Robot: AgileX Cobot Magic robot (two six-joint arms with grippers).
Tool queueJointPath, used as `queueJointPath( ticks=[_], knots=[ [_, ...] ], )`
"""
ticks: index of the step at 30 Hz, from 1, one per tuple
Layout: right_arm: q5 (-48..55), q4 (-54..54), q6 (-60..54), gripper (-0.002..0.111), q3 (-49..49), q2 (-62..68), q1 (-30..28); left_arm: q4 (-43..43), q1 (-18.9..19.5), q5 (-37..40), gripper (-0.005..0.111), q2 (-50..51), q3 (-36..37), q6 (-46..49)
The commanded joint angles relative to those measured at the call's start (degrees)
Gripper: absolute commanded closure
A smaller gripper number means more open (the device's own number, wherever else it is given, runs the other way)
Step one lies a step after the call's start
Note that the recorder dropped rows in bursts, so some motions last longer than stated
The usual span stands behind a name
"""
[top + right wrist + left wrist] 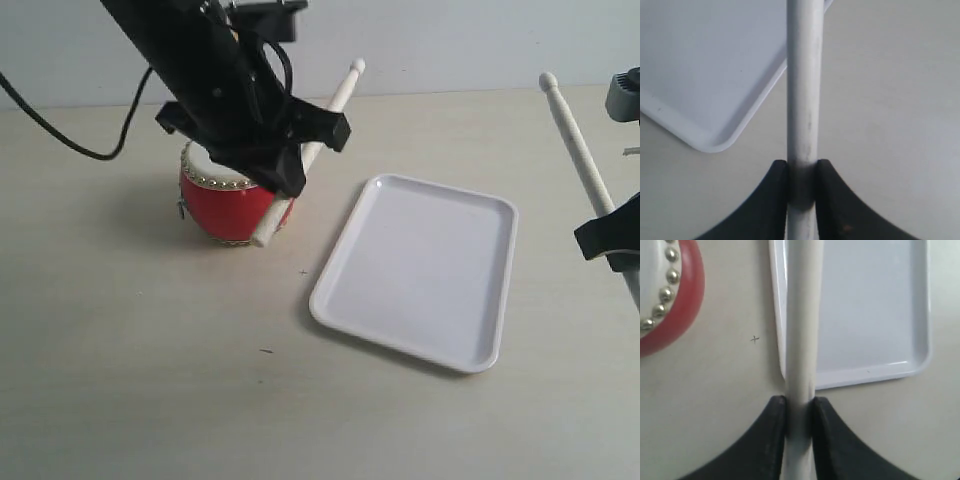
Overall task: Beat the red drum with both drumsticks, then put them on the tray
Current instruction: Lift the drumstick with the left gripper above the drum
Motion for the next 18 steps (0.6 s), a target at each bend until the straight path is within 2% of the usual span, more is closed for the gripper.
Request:
queueJointPath(
  ticks=[1,7,10,13,18],
  knots=[
    [3.5,5.2,-2.0,0.108,-1.5,0.9,0.1,2.9,3.5,0.7,0.107,-8.0,3.4,2.9],
    [8.1,11.5,-6.1,0.108,-7.7,5.9,0.5,2.7,16.5,6.3,0.107,-19.1,12.6,9.1],
    [10.4,12.2,-6.0,0.108,-13.0,10.1,3.4,2.4,22.8,7.8,0.107,-22.9,17.5,11.0],
    [14.0,12.3,-6.0,0.108,-19.4,15.5,7.6,2.4,25.8,8.7,0.107,-24.8,22.6,13.3],
    [20.7,9.9,-4.2,0.108,-30.8,25.3,15.0,1.1,26.0,4.3,0.107,-25.6,32.2,13.4]
  ],
)
